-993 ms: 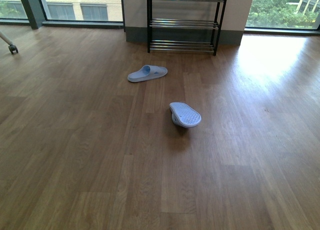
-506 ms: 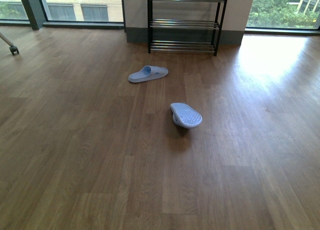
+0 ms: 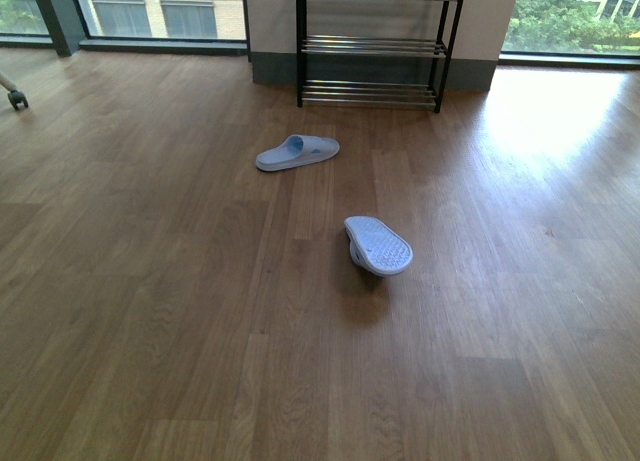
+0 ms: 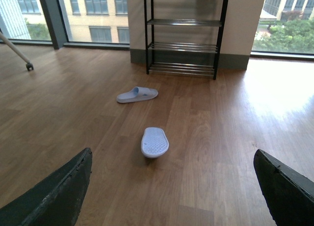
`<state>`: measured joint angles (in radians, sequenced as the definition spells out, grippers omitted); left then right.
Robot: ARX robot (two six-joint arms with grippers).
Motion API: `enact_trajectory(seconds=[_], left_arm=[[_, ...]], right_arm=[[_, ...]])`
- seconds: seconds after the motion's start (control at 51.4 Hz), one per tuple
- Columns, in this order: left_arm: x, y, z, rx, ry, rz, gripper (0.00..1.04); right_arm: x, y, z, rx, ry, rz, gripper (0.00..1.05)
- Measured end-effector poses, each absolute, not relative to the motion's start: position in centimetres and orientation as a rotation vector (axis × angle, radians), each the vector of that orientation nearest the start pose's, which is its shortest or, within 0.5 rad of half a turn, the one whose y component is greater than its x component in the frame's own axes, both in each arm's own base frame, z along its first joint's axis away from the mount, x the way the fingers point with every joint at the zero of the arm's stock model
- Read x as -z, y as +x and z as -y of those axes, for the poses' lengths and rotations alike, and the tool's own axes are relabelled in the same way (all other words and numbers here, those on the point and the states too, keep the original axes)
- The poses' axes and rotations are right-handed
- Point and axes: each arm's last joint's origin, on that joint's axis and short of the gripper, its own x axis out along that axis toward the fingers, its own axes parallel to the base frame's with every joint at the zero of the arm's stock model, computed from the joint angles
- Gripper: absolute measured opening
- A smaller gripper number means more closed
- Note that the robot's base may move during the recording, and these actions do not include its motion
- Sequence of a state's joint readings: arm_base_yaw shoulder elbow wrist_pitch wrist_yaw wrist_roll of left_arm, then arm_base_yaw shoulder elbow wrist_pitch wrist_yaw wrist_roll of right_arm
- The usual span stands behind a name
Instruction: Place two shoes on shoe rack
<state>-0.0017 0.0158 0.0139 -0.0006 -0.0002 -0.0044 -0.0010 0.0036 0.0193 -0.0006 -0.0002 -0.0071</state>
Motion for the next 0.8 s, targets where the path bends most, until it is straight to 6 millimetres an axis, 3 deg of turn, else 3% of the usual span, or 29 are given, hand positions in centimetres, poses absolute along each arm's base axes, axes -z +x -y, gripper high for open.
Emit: enact_trajectory(seconds=[0.798], left_arm=[[-16.70, 9.78, 0.02, 0.002, -0.004, -0.002, 0.95]], right_arm=[[-16.97, 9.67, 0.01, 0.001, -0.007, 0.015, 0.95]])
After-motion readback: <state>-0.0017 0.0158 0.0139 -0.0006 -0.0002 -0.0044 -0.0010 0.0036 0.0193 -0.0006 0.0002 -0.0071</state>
